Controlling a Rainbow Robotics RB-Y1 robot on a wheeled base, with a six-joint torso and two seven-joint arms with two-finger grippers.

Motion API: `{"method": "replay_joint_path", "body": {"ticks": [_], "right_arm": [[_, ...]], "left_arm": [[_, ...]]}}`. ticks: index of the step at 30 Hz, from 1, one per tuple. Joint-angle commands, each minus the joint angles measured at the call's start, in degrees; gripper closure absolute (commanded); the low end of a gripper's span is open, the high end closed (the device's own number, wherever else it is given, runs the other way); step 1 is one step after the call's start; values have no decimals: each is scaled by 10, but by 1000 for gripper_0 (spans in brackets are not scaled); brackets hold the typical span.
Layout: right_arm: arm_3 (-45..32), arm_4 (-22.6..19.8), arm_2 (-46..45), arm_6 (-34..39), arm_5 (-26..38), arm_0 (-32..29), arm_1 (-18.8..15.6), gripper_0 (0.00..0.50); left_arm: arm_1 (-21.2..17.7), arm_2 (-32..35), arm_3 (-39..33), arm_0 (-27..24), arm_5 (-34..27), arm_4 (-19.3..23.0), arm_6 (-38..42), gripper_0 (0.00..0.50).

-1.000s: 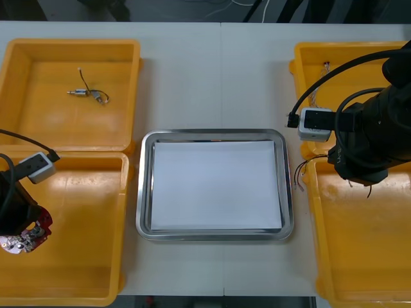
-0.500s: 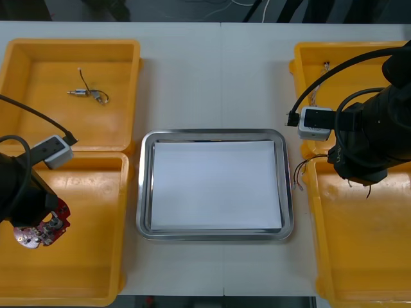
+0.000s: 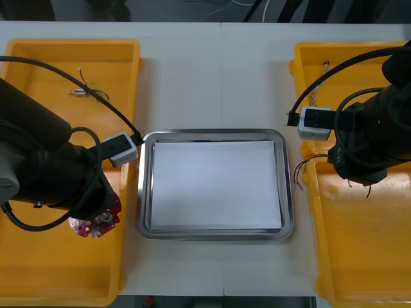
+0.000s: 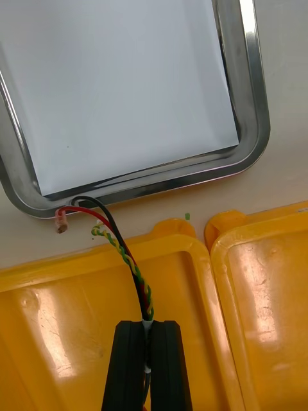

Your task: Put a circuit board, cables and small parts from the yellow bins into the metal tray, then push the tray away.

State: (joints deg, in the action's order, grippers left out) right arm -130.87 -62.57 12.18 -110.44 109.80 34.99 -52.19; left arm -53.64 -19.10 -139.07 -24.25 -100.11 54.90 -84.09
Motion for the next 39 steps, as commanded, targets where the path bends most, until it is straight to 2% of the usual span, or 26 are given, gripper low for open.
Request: {"method": "replay_joint_path", "body": {"ticks": [1,7,12,24,30,39], "right_arm": [[-16,2,6,19,2,19,2,500],[-16,3,5,19,2,18,2,500],[-16,5,6,20,2,18,2,500],[-16,9,6,25,2,18,2,500],[-16,12,6,27,2,18,2,500],[-16,15,6,27,2,18,3,500]], "left_arm": [[44,-72,-18,-68,-5,-40,118,500],[87,-132,-4,-111,-1,-74,139,500],[106,-179,21,-134,31,-101,151,500],[122,-255,103,-151,134,-163,159,500],[121,-287,128,-150,157,-197,164,500],[121,-320,170,-150,209,-225,175,500]]}}
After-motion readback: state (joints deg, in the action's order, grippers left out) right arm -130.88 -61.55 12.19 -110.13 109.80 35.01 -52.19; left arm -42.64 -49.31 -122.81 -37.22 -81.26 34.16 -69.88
